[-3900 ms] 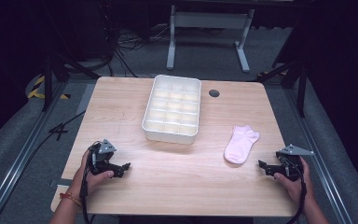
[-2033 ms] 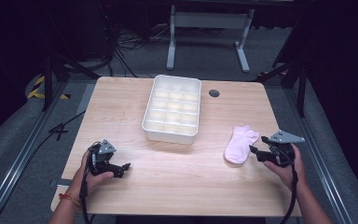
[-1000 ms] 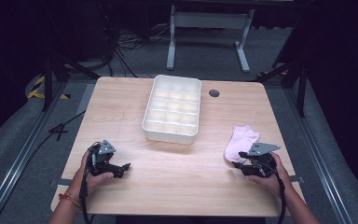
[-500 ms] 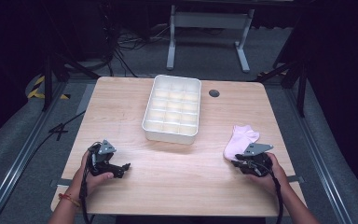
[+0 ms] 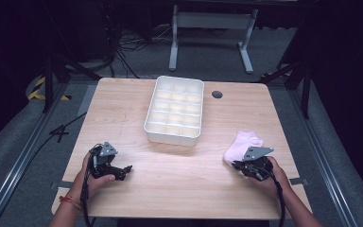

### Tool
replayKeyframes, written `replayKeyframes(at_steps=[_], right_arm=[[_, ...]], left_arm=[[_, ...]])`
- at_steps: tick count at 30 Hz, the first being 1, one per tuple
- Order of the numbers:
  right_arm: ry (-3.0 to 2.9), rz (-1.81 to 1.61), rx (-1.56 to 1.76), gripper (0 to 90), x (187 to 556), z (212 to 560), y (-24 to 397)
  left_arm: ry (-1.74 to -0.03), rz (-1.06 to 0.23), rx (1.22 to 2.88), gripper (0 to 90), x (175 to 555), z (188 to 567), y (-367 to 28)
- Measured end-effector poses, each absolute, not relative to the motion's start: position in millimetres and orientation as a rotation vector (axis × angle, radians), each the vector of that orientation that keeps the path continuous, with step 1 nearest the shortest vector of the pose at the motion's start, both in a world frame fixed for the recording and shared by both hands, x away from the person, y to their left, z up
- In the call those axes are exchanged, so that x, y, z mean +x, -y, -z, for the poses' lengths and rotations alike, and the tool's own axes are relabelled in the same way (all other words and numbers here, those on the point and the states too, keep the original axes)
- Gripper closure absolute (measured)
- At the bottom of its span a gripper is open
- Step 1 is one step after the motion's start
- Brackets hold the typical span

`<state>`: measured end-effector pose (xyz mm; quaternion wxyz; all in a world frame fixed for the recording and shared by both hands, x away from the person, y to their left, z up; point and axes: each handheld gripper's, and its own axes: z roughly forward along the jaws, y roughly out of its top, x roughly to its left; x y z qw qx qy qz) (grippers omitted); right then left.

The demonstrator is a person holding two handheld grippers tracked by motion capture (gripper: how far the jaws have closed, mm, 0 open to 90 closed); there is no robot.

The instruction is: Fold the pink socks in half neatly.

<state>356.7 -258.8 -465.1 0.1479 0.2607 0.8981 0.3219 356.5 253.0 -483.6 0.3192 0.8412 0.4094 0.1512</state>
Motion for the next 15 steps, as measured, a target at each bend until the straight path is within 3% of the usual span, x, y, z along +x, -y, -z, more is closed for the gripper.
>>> replayKeyframes(at_steps=[15], right_arm=[[-2.724, -0.994, 0.549, 86.6, 313.0, 457.9, 230.8]], left_arm=[[-1.077, -0.399, 2.211, 0.4, 356.5, 483.7, -252.9]])
